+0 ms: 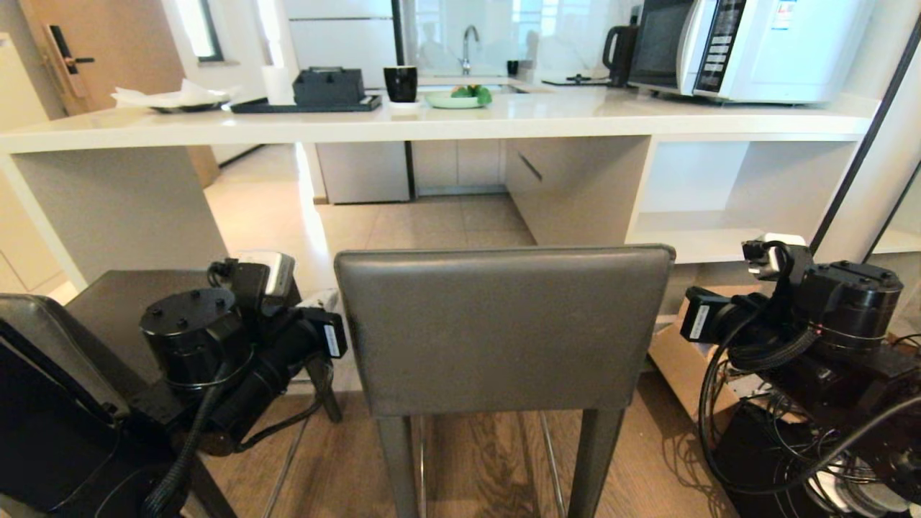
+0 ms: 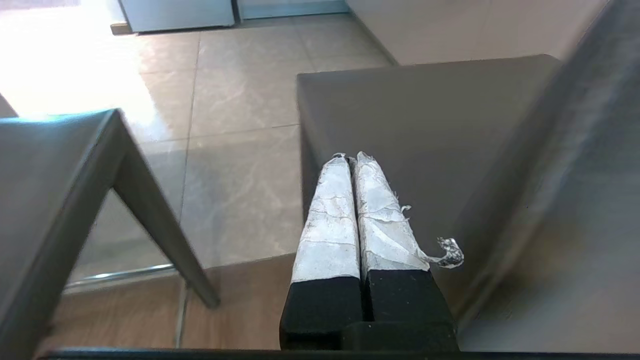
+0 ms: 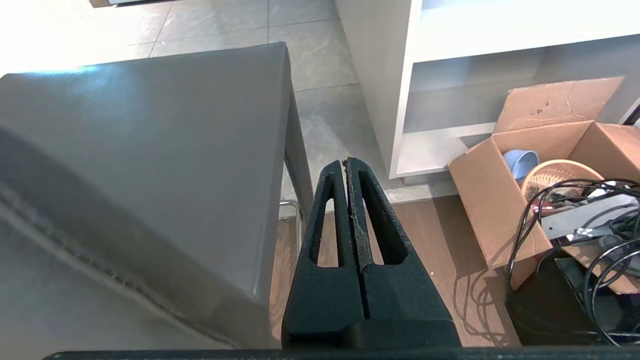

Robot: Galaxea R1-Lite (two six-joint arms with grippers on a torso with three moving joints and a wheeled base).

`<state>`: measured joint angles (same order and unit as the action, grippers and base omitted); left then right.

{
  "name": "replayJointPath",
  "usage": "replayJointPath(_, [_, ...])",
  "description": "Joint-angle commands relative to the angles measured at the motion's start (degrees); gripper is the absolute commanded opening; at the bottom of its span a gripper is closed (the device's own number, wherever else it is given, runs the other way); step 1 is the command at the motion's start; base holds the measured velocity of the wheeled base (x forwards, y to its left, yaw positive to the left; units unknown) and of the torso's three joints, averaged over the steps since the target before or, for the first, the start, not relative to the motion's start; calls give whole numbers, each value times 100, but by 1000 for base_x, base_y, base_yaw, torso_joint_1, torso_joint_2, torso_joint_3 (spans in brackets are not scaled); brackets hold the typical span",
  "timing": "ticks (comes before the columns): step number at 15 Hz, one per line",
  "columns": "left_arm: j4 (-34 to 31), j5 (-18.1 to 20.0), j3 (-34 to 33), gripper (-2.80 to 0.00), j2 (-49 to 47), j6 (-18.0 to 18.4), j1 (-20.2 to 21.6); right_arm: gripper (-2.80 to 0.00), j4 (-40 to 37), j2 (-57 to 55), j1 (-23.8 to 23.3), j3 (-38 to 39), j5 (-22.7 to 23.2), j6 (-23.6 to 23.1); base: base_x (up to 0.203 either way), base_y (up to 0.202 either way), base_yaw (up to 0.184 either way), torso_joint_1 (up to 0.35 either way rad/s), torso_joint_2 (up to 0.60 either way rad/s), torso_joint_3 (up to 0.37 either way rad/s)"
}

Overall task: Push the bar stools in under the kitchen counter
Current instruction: Push the gray chair back under the dining table

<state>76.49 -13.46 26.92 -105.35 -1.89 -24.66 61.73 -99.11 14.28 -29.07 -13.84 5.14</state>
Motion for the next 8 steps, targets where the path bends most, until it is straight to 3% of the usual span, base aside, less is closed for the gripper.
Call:
replayJointPath(1, [16,-42,129,-280,-135,-4,-48,-280,32,-31,15,-37,-5,-5,0,0,0,0,0,0])
replayJointPath(8, [7,-112,248,-280,-288,-4,-280,-280,32,-324,216,-322,-8,-22,0,0,0,0,0,0])
